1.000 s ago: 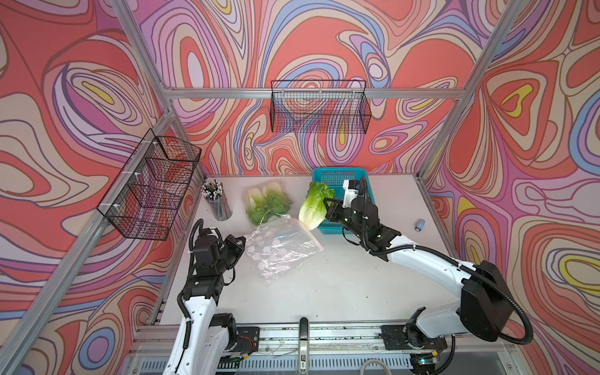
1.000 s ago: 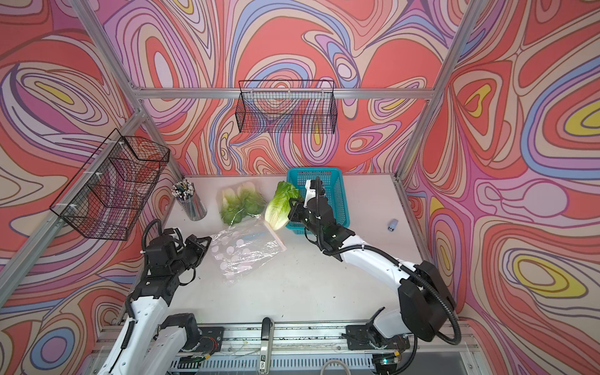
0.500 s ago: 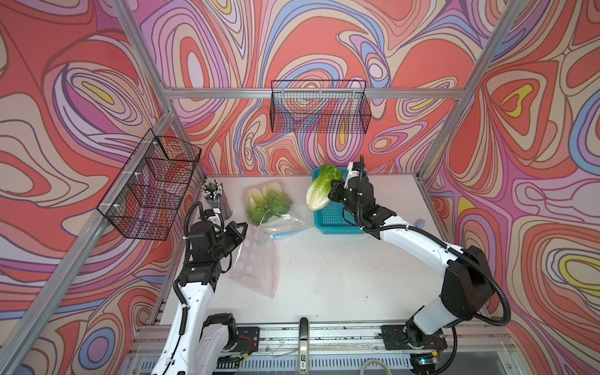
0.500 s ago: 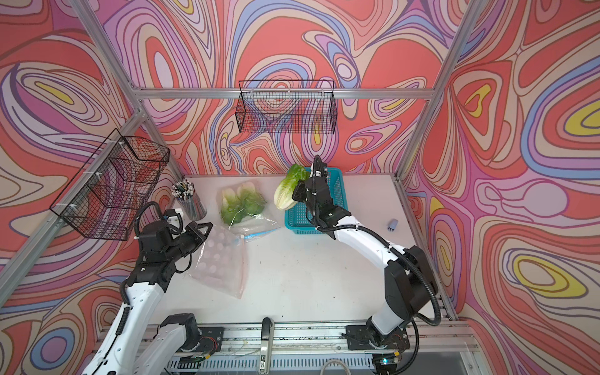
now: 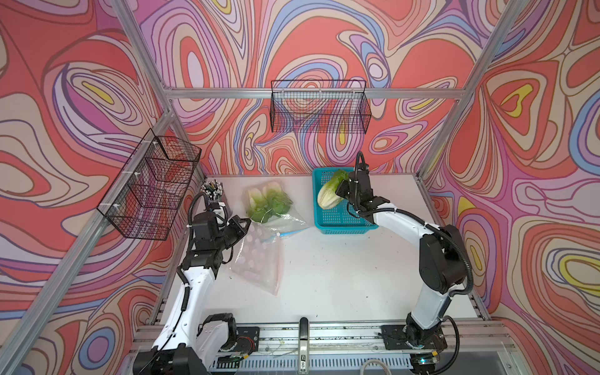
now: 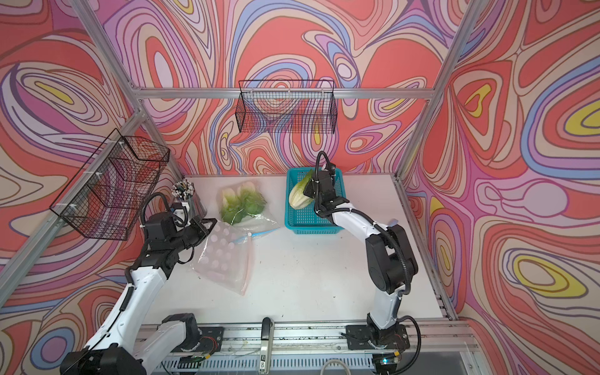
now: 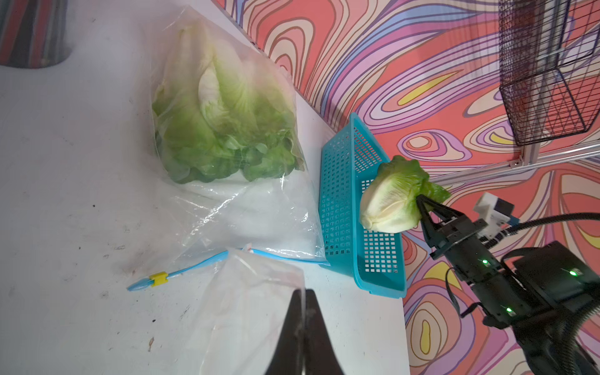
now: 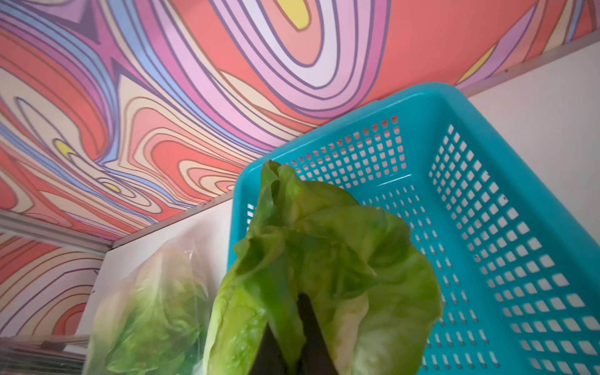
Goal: Open the zip-top bag and take out the chinese cabbages
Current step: Place the Chinese cabbage in the basket.
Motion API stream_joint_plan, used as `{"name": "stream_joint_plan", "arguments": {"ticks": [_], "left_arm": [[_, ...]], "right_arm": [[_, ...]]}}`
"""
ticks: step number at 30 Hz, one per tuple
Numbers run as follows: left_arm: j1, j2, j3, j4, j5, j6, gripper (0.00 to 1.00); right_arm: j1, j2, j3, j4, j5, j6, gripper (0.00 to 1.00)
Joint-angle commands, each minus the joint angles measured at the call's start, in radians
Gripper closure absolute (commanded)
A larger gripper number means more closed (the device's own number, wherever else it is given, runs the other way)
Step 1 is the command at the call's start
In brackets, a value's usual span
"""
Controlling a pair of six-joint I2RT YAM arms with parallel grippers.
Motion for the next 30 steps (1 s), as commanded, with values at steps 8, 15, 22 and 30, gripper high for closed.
{"name": "stream_joint_plan", "arguments": {"ticks": [8, 15, 22, 30], "left_arm": [[0.007, 0.021, 0.020, 0.057, 0.019, -0.010, 1.00], [0.008, 0.043, 0.022, 0.079, 0.039, -0.019, 1.00], [0.008, 0.050, 0.019, 0.103, 0.057, -0.037, 1.00], [0.008, 0.032, -0.002, 0.111, 0.066, -0.051, 1.00]], "right_arm": [[-0.064, 0.149, 0.078, 0.042, 0.023, 0.186, 1.00], [-0.071, 0.209, 0.099, 0.088, 0.079, 0.277, 1.00], [-0.081, 0.230, 0.085, 0.144, 0.109, 0.330, 1.00], [-0.082, 0.223, 0.075, 0.171, 0.098, 0.313, 0.55]]}}
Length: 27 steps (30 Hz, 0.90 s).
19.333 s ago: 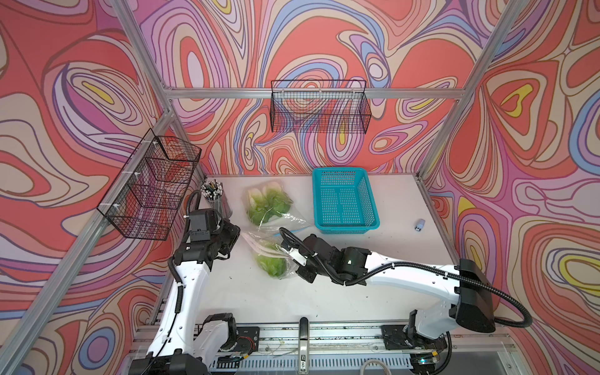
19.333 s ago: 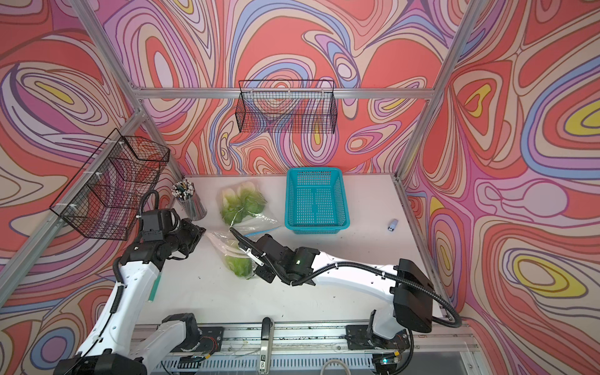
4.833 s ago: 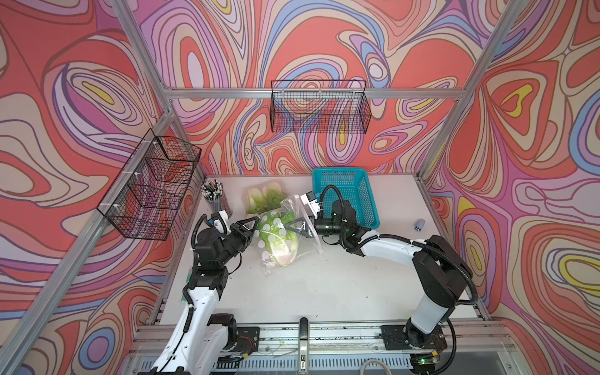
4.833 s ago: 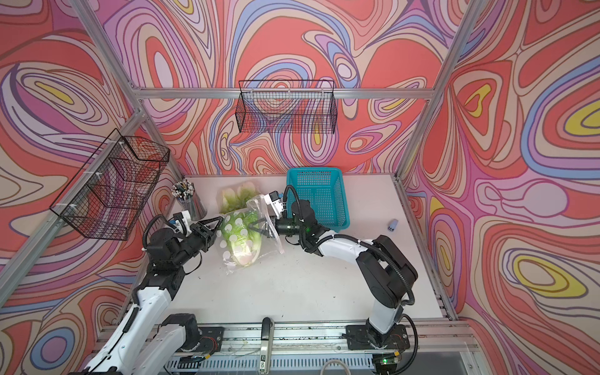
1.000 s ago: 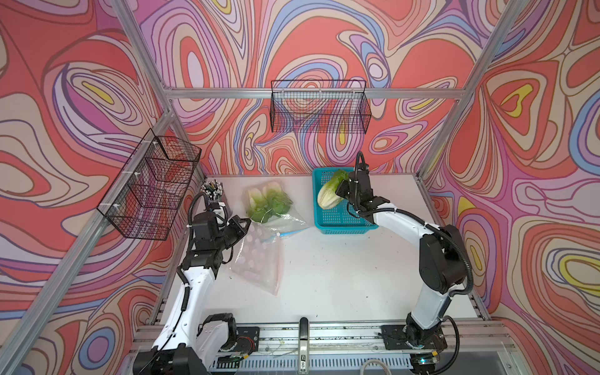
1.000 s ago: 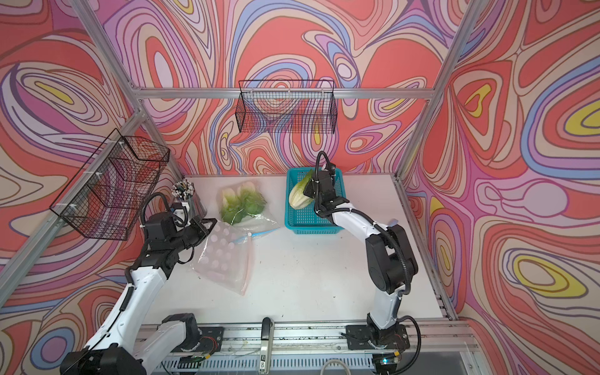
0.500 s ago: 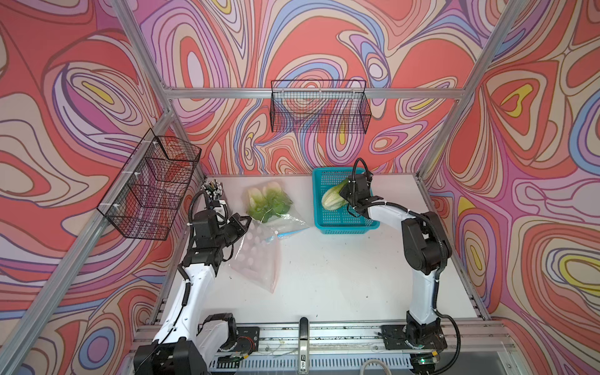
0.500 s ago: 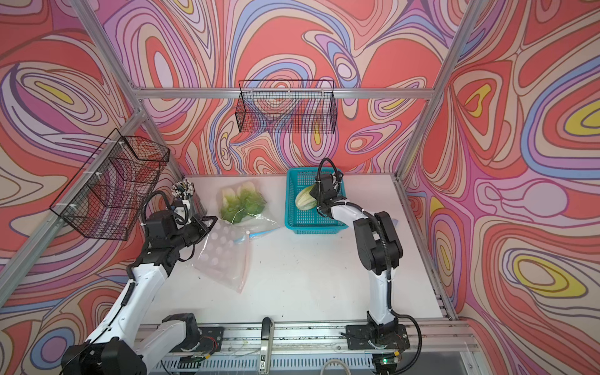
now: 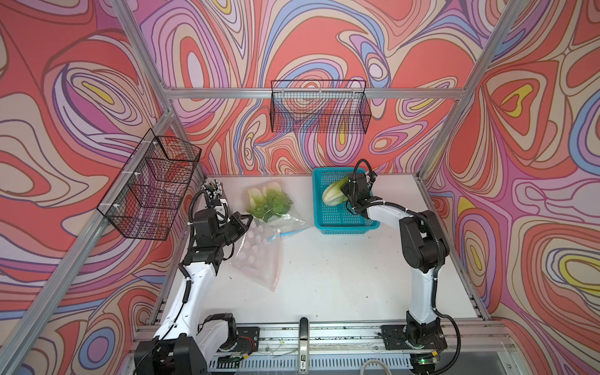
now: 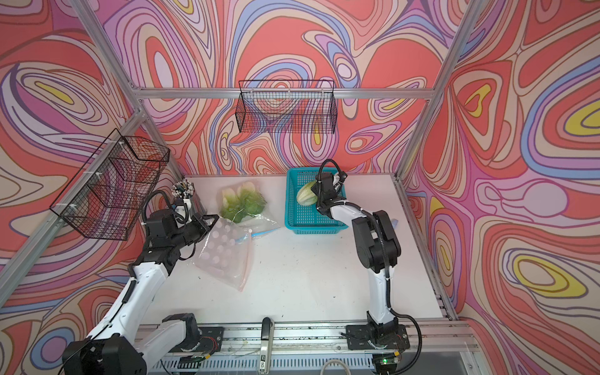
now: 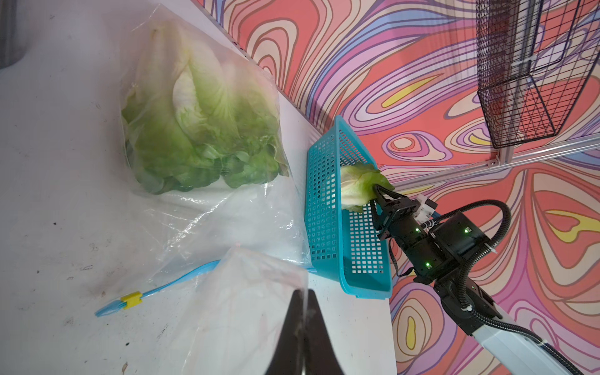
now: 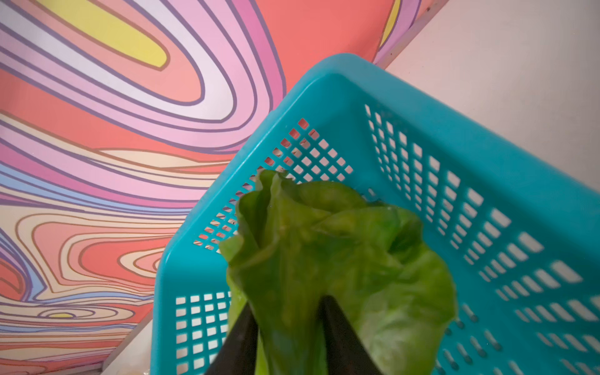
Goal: Open the zip-top bag and take out the chinese cabbages
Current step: Place the Chinese cabbage in the basket.
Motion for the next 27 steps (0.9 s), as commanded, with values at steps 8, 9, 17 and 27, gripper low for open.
{"name": "stream_joint_plan", "arguments": {"ticks": [8, 9, 17, 27], "left_arm": [[0.007, -0.052, -0.016, 0.030, 0.029, -0.031, 1.00], [0.008, -0.056, -0.013, 0.023, 0.035, -0.030, 1.00], [0.007, -0.089, 0.013, -0.063, 0.057, -0.007, 1.00], [0.008, -0.075, -0.001, -0.029, 0.183, -0.074, 1.00]], "right_arm": [[-0.003, -0.072, -0.032, 0.037, 0.015, -0.003, 0.34], [-0.003, -0.096, -0.042, 0.036, 0.009, -0.010, 0.34], [0.061, -0.352, -0.135, -0.018, -0.004, -0.193, 0.35], [0.299, -0.407, -0.081, -0.333, -0.224, -0.490, 0.49]]}}
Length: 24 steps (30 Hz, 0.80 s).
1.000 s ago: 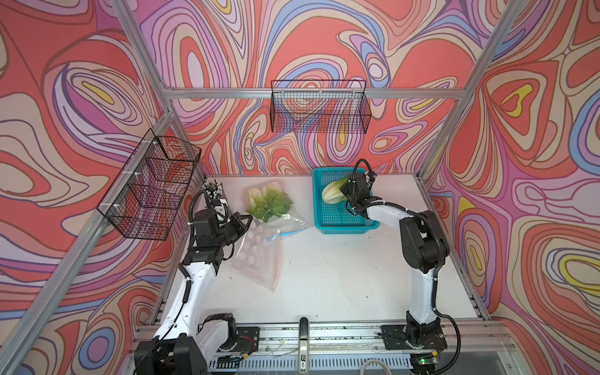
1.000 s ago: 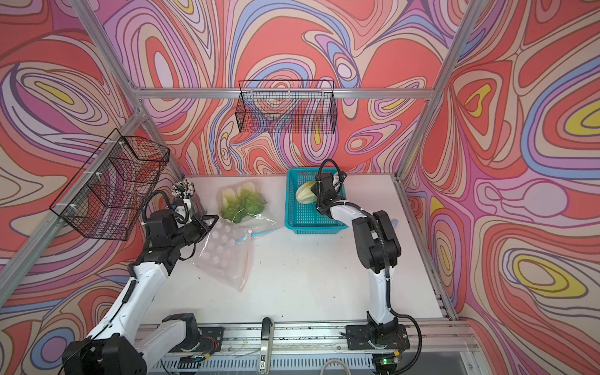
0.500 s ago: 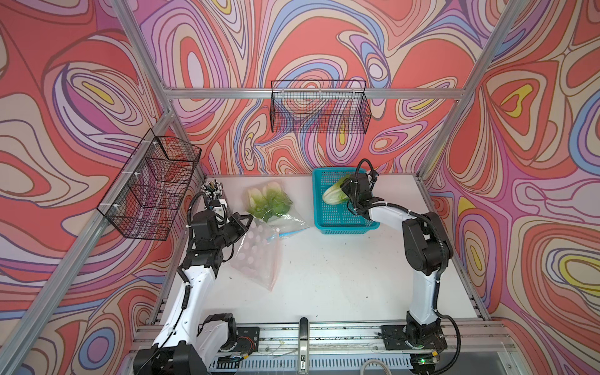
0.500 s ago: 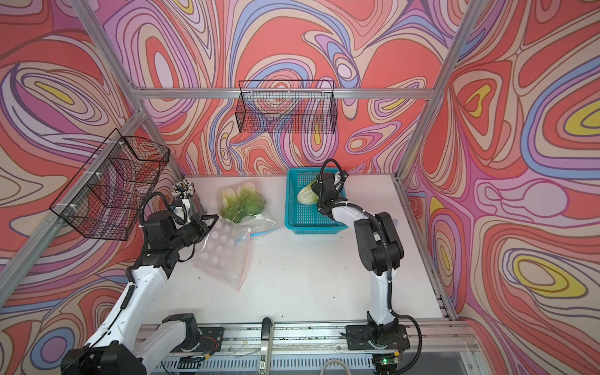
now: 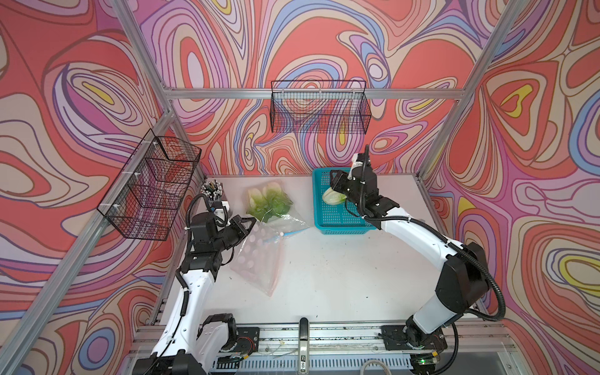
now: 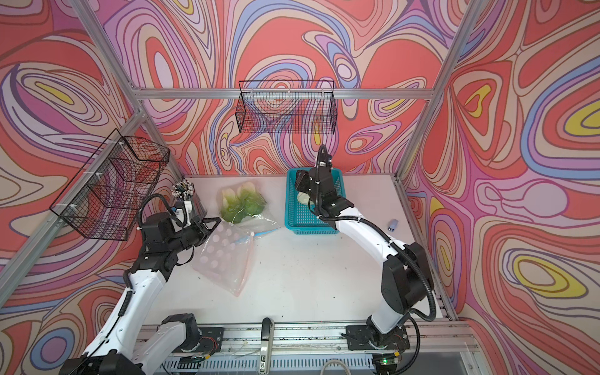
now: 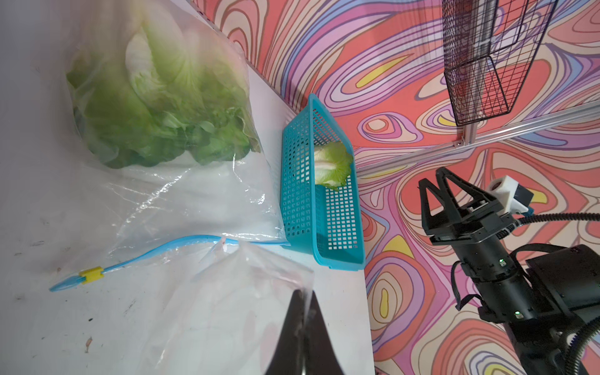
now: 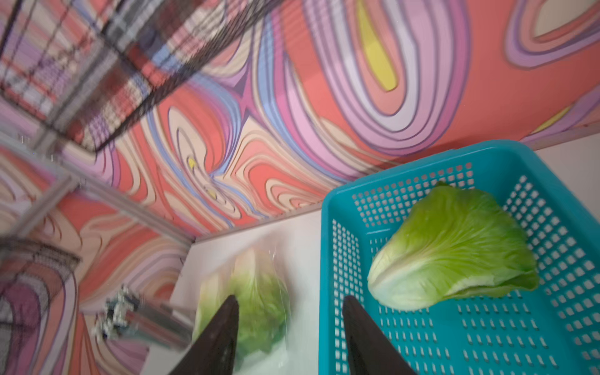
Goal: Open the zip-top bag and take out the chinese cabbages
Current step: Place the Chinese cabbage in the basket, then adjust the zipper food storage bag at the center of the board.
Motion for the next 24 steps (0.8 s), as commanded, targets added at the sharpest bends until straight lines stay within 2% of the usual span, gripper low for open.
{"name": "stream_joint_plan", "arguments": {"ticks": [1, 6, 11, 16, 24], "left_arm": [[0.008, -0.002, 0.006, 0.023, 0.067, -0.036, 1.00], [0.008, -0.019, 0.025, -0.083, 0.032, 0.011, 1.00], [0.007, -0.008, 0.039, -0.219, -0.014, 0.058, 1.00], [0.008, -0.008, 0.023, -0.243, -0.049, 0.067, 1.00], [0.012, 0.007, 0.024, -0.273, -0.085, 0.099, 1.00]], "right_arm": [[0.087, 0.022, -0.004, -0.186, -0.112, -0.133, 0.50], [0.207, 0.058, -0.020, -0.274, -0.095, -0.199, 0.50], [0.249, 0.107, -0.047, -0.262, -0.186, -0.116, 0.56], [0.275, 0.187, -0.058, -0.284, -0.181, -0.037, 0.58], [0.276, 0.237, -0.108, -0.181, -0.174, 0.084, 0.43]]}}
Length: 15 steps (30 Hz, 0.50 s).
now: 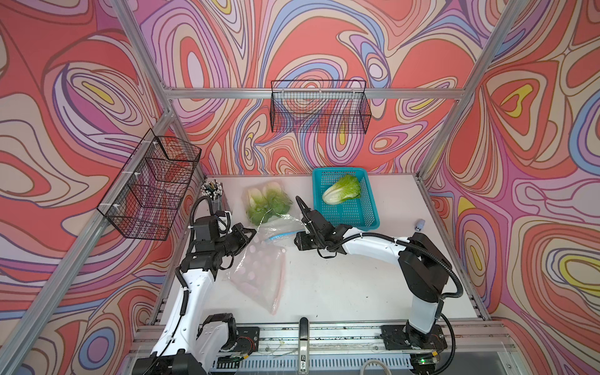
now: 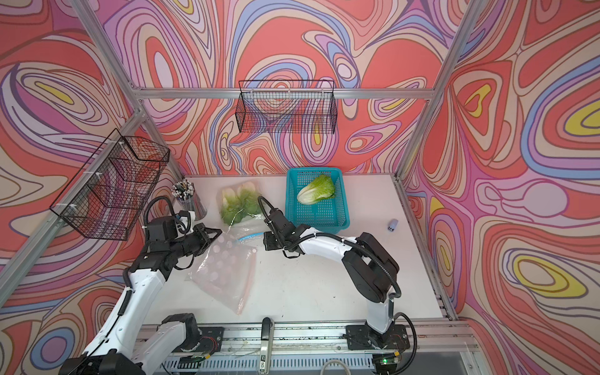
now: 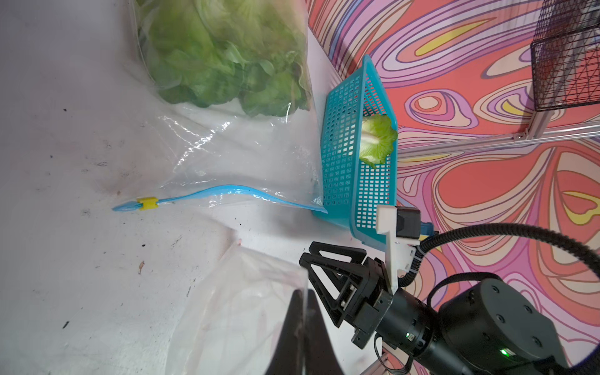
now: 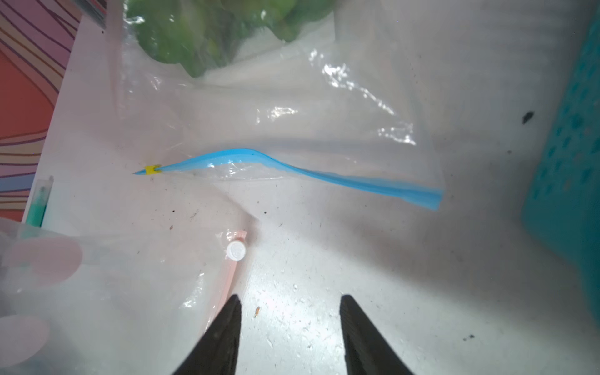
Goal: Open the zip-top bag and take out the chinese cabbages
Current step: Adjust the zipper food storage bag at the center of the board.
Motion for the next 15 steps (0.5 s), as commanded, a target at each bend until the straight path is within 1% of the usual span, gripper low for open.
{"name": "stream_joint_plan", "arguments": {"ticks": [1, 3, 8, 11, 15], "left_arm": [[0.011, 0.006, 0.014, -0.037, -0.027, 0.033, 1.00], [0.013, 0.002, 0.011, -0.037, -0.030, 0.037, 1.00], [0.016, -0.005, 0.006, -0.035, -0.032, 0.041, 1.00], [0.017, -0.010, 0.003, -0.035, -0.033, 0.041, 1.00], [0.017, -0.018, -0.006, -0.032, -0.032, 0.038, 1.00]], "right_arm": [[0.002, 0.010, -0.009, 0.067, 0.019, 0.088, 0.39], [0.001, 0.017, -0.015, 0.095, 0.026, 0.117, 0.33], [-0.011, 0.035, -0.049, 0.211, 0.016, 0.201, 0.22], [-0.041, 0.044, -0.087, 0.293, -0.027, 0.274, 0.22], [-0.061, 0.047, -0.129, 0.404, -0.034, 0.336, 0.21]]}}
